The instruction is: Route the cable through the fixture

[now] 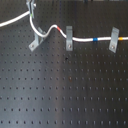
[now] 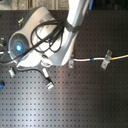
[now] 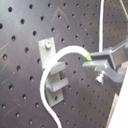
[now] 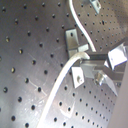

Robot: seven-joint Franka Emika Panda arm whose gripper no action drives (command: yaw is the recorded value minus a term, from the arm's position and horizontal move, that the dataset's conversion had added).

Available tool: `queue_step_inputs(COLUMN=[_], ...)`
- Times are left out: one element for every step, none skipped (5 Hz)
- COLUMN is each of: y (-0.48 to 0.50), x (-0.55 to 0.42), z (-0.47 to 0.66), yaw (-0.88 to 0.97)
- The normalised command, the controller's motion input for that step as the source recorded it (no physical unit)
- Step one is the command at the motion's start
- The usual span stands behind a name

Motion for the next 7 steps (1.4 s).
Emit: queue_step_inputs(y=[0.01, 0.076, -0.003, -0.189, -0.013, 0.118, 0.222], x=[-0.637, -0.359, 0.015, -0.029, -0.002, -0.278, -0.492], z=[0.13, 0.08, 0.0, 0.37, 0.0, 0.38, 0.52], yaw=[-0.25, 0.0, 0.0, 0.0, 0.01, 0.1, 0.18])
